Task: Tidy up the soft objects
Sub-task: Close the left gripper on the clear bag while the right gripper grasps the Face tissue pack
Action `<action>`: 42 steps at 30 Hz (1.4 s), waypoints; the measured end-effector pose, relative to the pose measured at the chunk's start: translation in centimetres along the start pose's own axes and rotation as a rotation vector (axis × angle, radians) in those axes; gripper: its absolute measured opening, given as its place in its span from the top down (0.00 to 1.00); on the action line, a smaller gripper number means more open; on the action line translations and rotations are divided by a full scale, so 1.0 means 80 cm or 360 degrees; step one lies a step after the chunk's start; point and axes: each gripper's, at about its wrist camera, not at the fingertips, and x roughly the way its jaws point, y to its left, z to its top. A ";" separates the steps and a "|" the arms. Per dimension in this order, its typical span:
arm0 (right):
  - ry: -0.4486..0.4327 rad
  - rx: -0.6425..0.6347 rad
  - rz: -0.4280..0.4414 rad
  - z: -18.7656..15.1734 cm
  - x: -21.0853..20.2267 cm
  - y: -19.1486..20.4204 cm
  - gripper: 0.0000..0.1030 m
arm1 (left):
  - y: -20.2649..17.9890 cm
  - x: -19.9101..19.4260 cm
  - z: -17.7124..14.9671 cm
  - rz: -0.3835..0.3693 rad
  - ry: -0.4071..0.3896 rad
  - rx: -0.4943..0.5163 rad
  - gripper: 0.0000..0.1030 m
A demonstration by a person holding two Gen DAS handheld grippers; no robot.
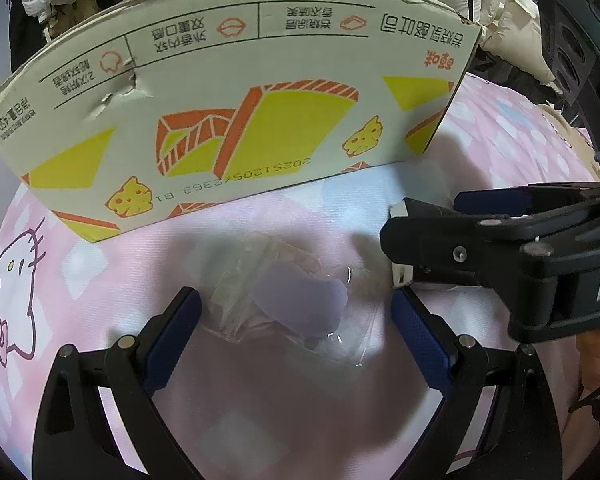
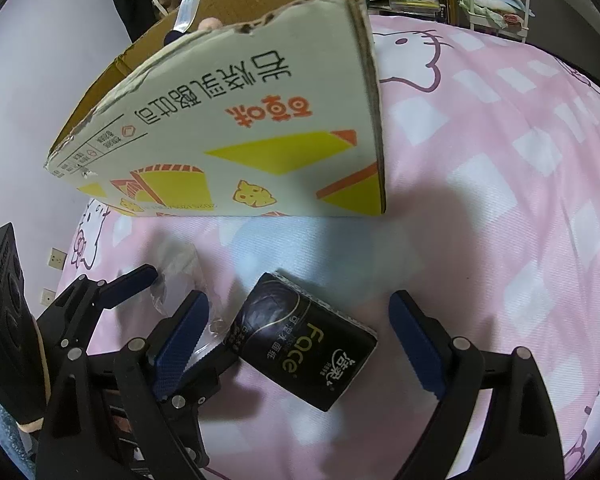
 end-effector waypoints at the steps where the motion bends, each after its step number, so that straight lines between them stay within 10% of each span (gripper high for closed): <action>1: 0.0000 0.0002 0.0000 0.000 0.000 0.001 0.07 | 0.002 0.000 0.000 -0.0001 0.0000 -0.0001 0.08; 42: 0.0020 -0.0013 0.0022 0.006 0.003 -0.003 0.07 | 0.024 -0.010 -0.007 -0.0025 -0.0028 0.0037 0.08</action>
